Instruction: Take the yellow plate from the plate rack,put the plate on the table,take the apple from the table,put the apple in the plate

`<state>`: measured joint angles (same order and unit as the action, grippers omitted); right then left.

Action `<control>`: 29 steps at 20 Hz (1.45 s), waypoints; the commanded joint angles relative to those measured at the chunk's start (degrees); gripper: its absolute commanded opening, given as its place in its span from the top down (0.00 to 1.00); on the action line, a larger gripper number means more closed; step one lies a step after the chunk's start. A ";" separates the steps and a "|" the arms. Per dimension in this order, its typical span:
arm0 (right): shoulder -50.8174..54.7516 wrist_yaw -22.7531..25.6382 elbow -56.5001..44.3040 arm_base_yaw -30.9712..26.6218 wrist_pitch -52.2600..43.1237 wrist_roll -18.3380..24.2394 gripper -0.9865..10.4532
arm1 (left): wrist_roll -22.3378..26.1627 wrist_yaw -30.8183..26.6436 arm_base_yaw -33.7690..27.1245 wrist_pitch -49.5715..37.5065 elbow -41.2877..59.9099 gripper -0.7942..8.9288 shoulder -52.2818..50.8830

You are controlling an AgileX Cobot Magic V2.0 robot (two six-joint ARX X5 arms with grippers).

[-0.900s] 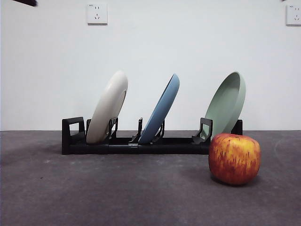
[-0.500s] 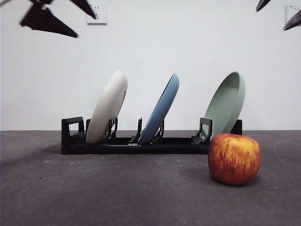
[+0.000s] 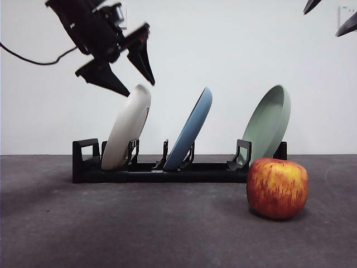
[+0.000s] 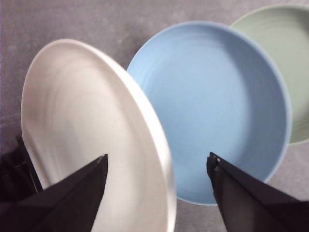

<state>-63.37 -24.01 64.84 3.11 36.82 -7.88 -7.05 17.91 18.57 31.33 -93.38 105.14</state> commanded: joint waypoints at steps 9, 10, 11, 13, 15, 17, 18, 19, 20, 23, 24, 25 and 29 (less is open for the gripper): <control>0.04 0.07 0.20 0.13 -0.17 0.20 0.61 | 2.82 -0.74 0.66 -0.61 -1.11 0.93 0.81; 0.04 0.04 0.20 0.13 -0.13 0.20 0.61 | 2.82 0.70 0.68 0.28 -1.97 0.93 0.55; 0.04 0.07 0.17 0.13 0.07 0.17 0.61 | 2.82 2.43 0.74 1.22 -2.84 0.93 0.00; 0.04 0.07 0.20 0.13 0.63 0.17 0.61 | 2.84 5.27 1.01 3.78 -5.16 0.93 -1.79; 0.04 0.07 0.17 0.13 0.79 0.20 0.61 | 3.43 6.86 1.70 7.39 -7.87 0.93 -4.24; 0.04 0.07 0.20 0.11 0.79 0.20 0.61 | 6.75 6.80 2.82 13.66 -10.29 0.93 -7.69; 0.04 0.07 0.17 0.11 0.79 0.20 0.61 | 9.29 6.25 3.91 17.27 -10.60 0.93 -10.51; 0.04 0.07 0.17 0.11 0.79 0.20 0.61 | 11.10 5.38 5.18 20.02 -10.60 0.93 -12.87; 0.04 0.09 0.20 0.11 0.79 0.20 0.61 | 13.14 3.19 6.93 23.30 -10.60 0.93 -15.76; 0.04 0.07 0.20 0.11 0.79 0.20 0.61 | 16.02 -7.87 14.45 30.80 -10.58 0.93 -23.08; 0.04 0.09 0.20 0.11 0.81 0.20 0.61 | 16.15 -10.78 18.08 32.15 -10.51 0.93 -25.05; 0.04 0.07 0.20 0.11 0.81 0.20 0.61 | 16.13 -13.27 21.27 32.68 -10.36 0.93 -26.36; 0.04 0.09 0.20 0.11 0.94 0.20 0.61 | 11.50 -28.35 35.12 35.39 -4.66 0.93 -28.96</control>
<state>-63.37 -23.99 64.84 3.09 37.78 -7.90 6.09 -9.17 53.28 66.41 -99.00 75.31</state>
